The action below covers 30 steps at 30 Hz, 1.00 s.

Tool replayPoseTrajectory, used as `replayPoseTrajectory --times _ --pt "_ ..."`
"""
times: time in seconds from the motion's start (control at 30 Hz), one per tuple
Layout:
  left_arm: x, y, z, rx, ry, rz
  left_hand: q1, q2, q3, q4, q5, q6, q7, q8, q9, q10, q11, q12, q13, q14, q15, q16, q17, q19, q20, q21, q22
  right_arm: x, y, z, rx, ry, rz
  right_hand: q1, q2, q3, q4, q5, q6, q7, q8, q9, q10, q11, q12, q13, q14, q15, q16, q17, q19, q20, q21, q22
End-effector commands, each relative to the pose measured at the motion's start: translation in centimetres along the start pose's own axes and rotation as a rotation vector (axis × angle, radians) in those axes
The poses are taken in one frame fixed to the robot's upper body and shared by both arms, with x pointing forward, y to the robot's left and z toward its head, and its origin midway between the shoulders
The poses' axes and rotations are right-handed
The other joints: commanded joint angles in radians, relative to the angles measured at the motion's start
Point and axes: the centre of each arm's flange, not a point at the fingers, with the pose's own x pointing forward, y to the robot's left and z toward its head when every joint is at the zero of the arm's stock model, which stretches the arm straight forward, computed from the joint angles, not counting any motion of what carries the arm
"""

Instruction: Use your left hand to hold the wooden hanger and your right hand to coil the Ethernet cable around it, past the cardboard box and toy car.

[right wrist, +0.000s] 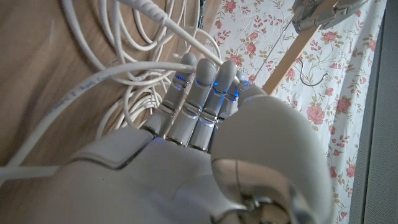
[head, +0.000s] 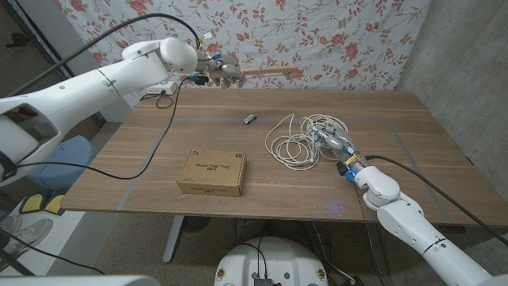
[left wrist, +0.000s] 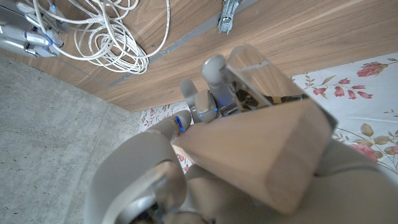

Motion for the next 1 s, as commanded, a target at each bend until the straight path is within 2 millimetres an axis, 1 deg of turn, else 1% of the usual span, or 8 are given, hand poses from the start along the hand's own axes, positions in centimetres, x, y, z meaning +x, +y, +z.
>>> replayPoseTrajectory --times 0.03,0.27,0.37,0.53,0.63,0.73,0.83,1.0 --pt "0.1 -0.1 0.2 0.001 -0.002 -0.002 -0.008 -0.002 0.01 0.001 -0.002 0.001 0.006 0.007 0.003 -0.004 0.001 0.005 0.002 0.006 0.001 -0.005 0.0 -0.006 -0.001 0.005 0.0 0.7 -1.8 1.8 0.104 -0.117 0.006 0.048 0.04 0.005 0.009 0.004 -0.002 -0.005 0.035 0.002 -0.004 0.001 0.0 0.008 -0.011 -0.078 0.013 0.002 -0.011 -0.078 0.008 -0.004" --pt "0.6 -0.3 0.5 0.001 -0.011 -0.012 -0.01 -0.003 0.012 0.001 -0.003 0.002 0.005 0.008 0.0 -0.004 0.001 0.005 0.002 0.006 0.001 -0.003 0.002 -0.004 -0.002 0.006 -0.001 1.1 -2.7 3.2 0.115 -0.17 0.004 0.048 0.04 0.007 0.016 0.003 -0.001 -0.011 0.034 0.0 0.001 -0.005 -0.005 0.006 -0.018 -0.078 0.031 0.002 -0.034 -0.075 0.014 -0.012" --pt "0.7 -0.2 0.6 0.003 -0.015 -0.011 -0.011 -0.003 0.013 0.001 -0.003 0.0 0.007 0.009 0.0 -0.003 0.001 0.005 0.002 0.005 0.0 -0.003 0.003 -0.007 -0.001 0.006 0.0 1.3 -3.1 3.9 0.104 -0.185 0.004 0.049 0.043 0.01 0.02 0.003 0.002 -0.017 0.036 0.0 0.006 -0.017 -0.008 0.004 -0.02 -0.079 0.042 0.002 -0.055 -0.061 0.017 -0.013" --pt "0.8 -0.1 0.9 0.004 -0.018 -0.006 -0.013 -0.003 0.014 0.001 -0.004 0.001 0.007 0.009 -0.003 -0.004 0.002 0.005 0.002 0.004 0.001 -0.004 0.003 -0.005 -0.002 0.007 -0.001 1.6 -3.8 4.7 0.156 -0.227 0.043 0.049 0.046 0.014 0.024 0.001 0.014 -0.022 0.038 -0.007 0.025 -0.034 -0.014 -0.013 -0.012 -0.08 0.059 0.002 -0.053 -0.052 0.034 -0.013" --pt "0.9 -0.2 1.0 0.005 -0.019 -0.008 -0.014 -0.003 0.015 0.0 -0.005 0.0 0.006 0.01 -0.003 -0.004 0.0 0.005 0.002 0.006 0.0 -0.004 0.002 -0.004 -0.001 0.005 -0.005 2.0 -4.1 5.1 0.189 -0.241 0.072 0.052 0.048 0.017 0.024 -0.001 0.019 -0.021 0.038 -0.01 0.033 -0.032 -0.019 -0.023 -0.006 -0.08 0.068 0.002 -0.06 -0.04 0.04 -0.012" --pt "1.0 -0.3 1.1 0.003 -0.019 -0.01 -0.015 -0.003 0.016 0.0 -0.005 -0.002 0.005 0.011 -0.002 -0.004 0.0 0.005 0.002 0.005 -0.002 -0.003 0.005 -0.006 -0.001 0.006 -0.004 2.3 -4.4 5.7 0.154 -0.218 0.09 0.05 0.049 0.025 0.032 -0.009 0.028 -0.021 0.041 -0.018 0.049 -0.037 -0.018 -0.026 0.004 -0.078 0.094 0.0 -0.197 -0.022 0.031 -0.008" --pt "1.1 -0.3 1.1 0.003 -0.017 -0.012 -0.016 -0.003 0.017 0.0 -0.005 -0.001 0.005 0.012 -0.004 -0.004 0.001 0.005 0.002 0.007 0.001 -0.006 -0.003 -0.005 0.0 0.005 -0.006 2.3 -5.0 6.8 0.084 -0.159 0.1 0.024 0.045 0.023 0.056 -0.02 0.03 -0.046 0.047 -0.02 0.039 -0.043 -0.003 0.012 -0.072 -0.073 0.083 -0.004 -0.314 -0.025 0.028 -0.007" --pt "1.5 -0.3 1.2 0.003 -0.013 -0.019 -0.017 -0.003 0.018 0.0 -0.006 0.0 0.006 0.013 -0.006 -0.005 0.0 0.005 0.002 0.003 0.001 -0.005 0.003 -0.007 0.0 0.006 -0.007 2.4 -6.1 9.4 -0.015 -0.079 0.143 0.021 0.052 0.032 0.062 -0.023 0.012 -0.052 0.05 -0.01 0.035 -0.052 -0.006 0.012 -0.098 -0.078 0.082 -0.004 -0.346 -0.009 0.04 -0.008"
